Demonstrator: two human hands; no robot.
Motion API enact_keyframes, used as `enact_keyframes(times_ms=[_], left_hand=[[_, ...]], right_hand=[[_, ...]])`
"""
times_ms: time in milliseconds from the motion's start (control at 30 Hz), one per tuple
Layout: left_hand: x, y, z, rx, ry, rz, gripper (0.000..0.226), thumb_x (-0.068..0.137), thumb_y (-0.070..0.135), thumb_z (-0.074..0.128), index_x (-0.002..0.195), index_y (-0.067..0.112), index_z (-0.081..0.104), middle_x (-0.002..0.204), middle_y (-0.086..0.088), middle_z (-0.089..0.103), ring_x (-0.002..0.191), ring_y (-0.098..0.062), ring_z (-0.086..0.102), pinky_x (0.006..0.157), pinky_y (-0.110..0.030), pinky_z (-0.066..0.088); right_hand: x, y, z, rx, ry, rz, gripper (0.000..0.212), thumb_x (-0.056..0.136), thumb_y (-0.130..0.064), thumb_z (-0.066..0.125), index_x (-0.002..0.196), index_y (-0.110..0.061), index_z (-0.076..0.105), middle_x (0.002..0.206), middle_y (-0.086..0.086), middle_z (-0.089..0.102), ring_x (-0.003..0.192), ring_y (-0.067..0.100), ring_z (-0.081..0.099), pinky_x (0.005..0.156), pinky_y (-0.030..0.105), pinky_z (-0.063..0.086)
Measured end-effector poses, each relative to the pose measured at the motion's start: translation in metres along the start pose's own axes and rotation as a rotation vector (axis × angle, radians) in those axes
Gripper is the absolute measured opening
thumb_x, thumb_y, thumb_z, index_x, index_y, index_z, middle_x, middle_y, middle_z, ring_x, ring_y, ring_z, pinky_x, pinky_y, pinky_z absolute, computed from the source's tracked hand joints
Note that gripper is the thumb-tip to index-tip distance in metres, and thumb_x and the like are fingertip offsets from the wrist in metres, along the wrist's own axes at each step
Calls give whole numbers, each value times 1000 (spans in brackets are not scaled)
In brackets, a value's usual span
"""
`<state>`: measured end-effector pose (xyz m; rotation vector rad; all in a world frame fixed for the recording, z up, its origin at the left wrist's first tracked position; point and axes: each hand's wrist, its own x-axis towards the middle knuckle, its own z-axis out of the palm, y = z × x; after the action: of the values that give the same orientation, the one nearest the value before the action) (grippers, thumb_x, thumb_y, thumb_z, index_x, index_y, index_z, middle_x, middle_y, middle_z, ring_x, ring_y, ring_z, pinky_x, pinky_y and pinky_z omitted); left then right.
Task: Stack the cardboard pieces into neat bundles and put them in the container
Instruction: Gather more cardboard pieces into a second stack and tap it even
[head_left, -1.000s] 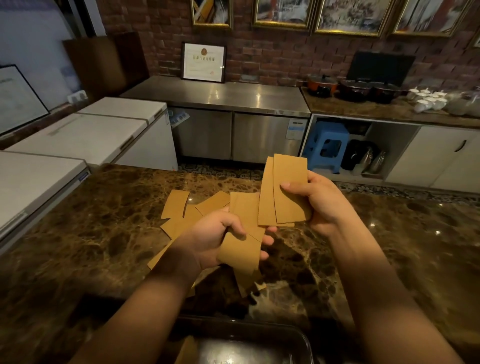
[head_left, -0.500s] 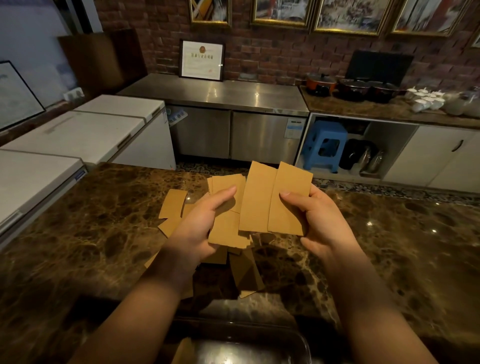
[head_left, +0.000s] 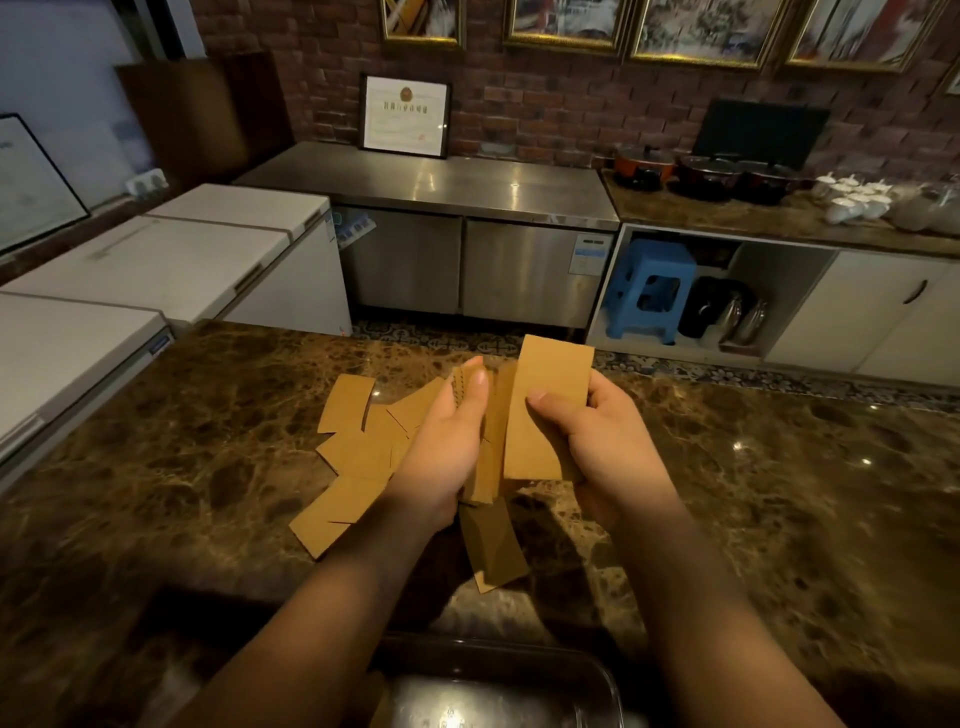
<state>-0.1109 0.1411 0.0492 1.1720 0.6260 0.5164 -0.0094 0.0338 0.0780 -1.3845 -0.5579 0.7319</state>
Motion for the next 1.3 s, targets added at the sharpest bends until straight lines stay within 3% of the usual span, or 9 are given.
enact_keyframes(times_ms=[133,300,433,533,733,867,1000,1100,1300], left_hand=[[-6,1,5,-161,-97,-247,61,86,75,43,115,28,70,100,-5,80,89,-21,77,60,-32,62],[-6,1,-6,-347,-105,-332,46,91,56,57,112,19,74,104,-17,78,86,-33,77,58,-42,62],[-1,3,-16,-419,-104,-280,56,96,57,46,98,14,82,96,-10,79,79,-27,76,65,-39,62],[-1,5,-17,-429,-99,-254,60,97,58,43,88,14,83,84,-9,77,71,-23,73,66,-38,61],[1,4,-19,-424,-13,-222,53,97,55,47,87,16,83,95,-16,78,72,-29,75,59,-40,62],[-2,6,-18,-416,-1,-215,50,100,51,46,96,14,80,100,-18,78,71,-28,75,59,-41,63],[-4,6,-15,-333,7,-227,47,98,51,50,99,14,79,95,-14,79,72,-25,75,62,-40,63],[-6,9,-13,-325,-9,-257,36,93,53,58,108,23,71,99,-15,79,82,-31,77,66,-47,63],[-3,4,-12,-343,-47,-302,33,93,47,60,98,20,79,95,-14,79,79,-30,77,70,-42,59]], right_hand=[[-1,2,5,119,-27,148,18,99,-20,59,114,-22,68,96,-1,79,87,16,76,71,36,62],[0,-2,-5,321,15,282,11,98,-18,59,104,-16,68,83,4,80,86,23,77,55,30,61],[-2,-6,-15,479,-57,331,42,100,-37,50,122,-6,69,112,17,75,98,32,72,80,50,60],[-4,-3,-16,536,-101,370,60,101,-47,39,117,-1,73,120,20,72,96,31,73,84,50,59],[-3,-1,-19,723,-50,365,69,99,-60,31,124,-6,65,120,23,72,101,39,73,86,52,56],[-2,3,-22,692,-19,433,62,102,-47,32,110,-3,76,114,19,75,101,32,69,88,50,51],[-4,3,-13,612,-69,433,48,85,-15,59,132,-5,60,122,23,70,99,31,67,82,45,57],[-3,8,-9,531,-46,384,50,79,3,64,125,-17,63,115,20,74,105,32,71,78,49,62],[-3,19,0,218,73,226,41,84,1,73,118,-20,60,91,6,80,81,19,77,65,33,61]])
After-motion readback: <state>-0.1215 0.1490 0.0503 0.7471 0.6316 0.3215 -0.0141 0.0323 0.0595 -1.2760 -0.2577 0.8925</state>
